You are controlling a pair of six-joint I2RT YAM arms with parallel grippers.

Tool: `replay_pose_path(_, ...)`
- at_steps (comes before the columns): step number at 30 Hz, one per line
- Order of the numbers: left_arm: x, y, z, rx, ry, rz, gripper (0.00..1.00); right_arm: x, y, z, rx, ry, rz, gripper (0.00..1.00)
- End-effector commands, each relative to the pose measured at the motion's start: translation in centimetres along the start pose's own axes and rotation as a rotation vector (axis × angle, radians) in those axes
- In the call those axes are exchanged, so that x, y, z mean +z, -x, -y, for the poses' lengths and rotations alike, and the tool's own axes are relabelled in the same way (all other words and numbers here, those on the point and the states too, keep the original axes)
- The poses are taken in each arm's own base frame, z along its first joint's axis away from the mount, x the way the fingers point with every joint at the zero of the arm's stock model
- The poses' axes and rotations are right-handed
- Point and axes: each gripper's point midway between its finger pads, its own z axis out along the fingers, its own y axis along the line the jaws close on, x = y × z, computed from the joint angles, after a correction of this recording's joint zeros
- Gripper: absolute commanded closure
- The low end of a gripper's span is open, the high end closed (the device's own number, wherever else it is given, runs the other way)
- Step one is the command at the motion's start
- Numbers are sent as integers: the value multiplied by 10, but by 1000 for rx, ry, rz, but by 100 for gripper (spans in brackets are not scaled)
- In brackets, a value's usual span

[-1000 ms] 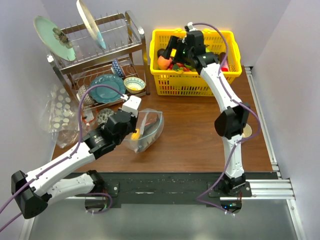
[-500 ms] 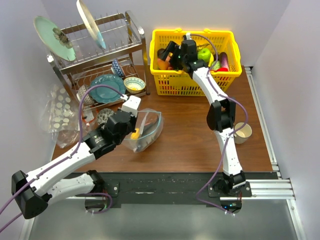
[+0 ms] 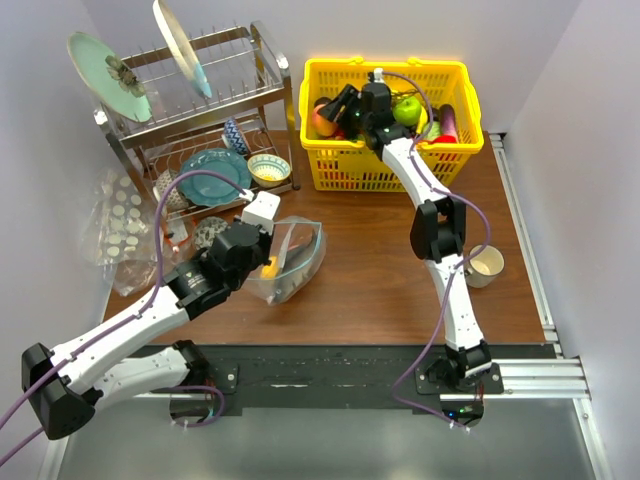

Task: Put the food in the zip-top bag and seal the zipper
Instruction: Pick up the fake fruit from the bin, then place the fake fruit in the zipper food storage bag.

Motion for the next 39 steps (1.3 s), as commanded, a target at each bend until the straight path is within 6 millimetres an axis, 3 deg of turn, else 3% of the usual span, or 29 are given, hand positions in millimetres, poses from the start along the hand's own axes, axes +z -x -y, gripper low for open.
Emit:
replay_pose_path(1,-3,15,-7,-21,25,57,100,-13,9,-20,0,54,20,63)
replay_pose_path(5,-3,14,-7,-20,27,54,100,-49,44,-62,-51,108,81,63)
replay_pose_path(8,-3,14,-7,-20,24,55,100,-68,62,-76,-82,119,121,63)
replay_pose_path(9,-3,14,-7,-21,25,56,100,-85,74,-93,-97,144,149,63)
replay_pose_path(11,-3,15,-7,-21,23,58,100,-97,83,-98,-125,145,172,62)
replay_pose_path(12,-3,15,-6,-21,22,56,100,-111,92,-111,-139,161,196,62)
replay_pose_path(14,-3,15,-6,-21,20,56,100,-124,97,-115,-171,159,199,62)
replay_pose_path(15,-3,14,-6,-21,20,56,100,-138,103,-127,-199,178,209,62)
replay_pose_path(17,-3,15,-6,-20,19,57,100,-147,97,-127,-220,179,180,62)
replay_pose_path(21,-3,15,-6,-21,17,56,100,-184,71,-143,-296,290,76,62)
replay_pose_path(23,-3,14,-6,-18,18,55,100,-210,43,-153,-340,399,-15,63)
replay_pose_path(27,-3,17,-2,-21,2,45,100,-250,-1,-149,-371,473,-125,65)
replay_pose_path(28,-3,18,0,-24,-2,39,100,-253,-28,-137,-367,467,-190,65)
replay_pose_path(29,-2,16,1,-23,-8,23,100,-275,-30,-146,-387,490,-179,65)
replay_pose_path(30,-2,22,3,-28,-12,25,100,-283,-45,-147,-407,504,-201,64)
replay_pose_path(31,-2,22,4,-37,-16,18,100,-285,-67,-132,-401,480,-248,64)
replay_pose_path(32,-2,25,6,-38,-20,6,100,-306,-68,-141,-420,503,-228,64)
replay_pose_path(33,-1,25,7,-40,-22,-3,100,-310,-91,-131,-421,492,-272,64)
replay_pose_path(35,0,26,10,-50,-29,-30,100,-334,-98,-135,-433,514,-263,64)
replay_pose_path(36,0,26,12,-52,-33,-39,100,-340,-115,-128,-423,511,-297,64)
replay_pose_path(39,2,26,18,-63,-46,-73,100,-361,-137,-124,-408,532,-309,65)
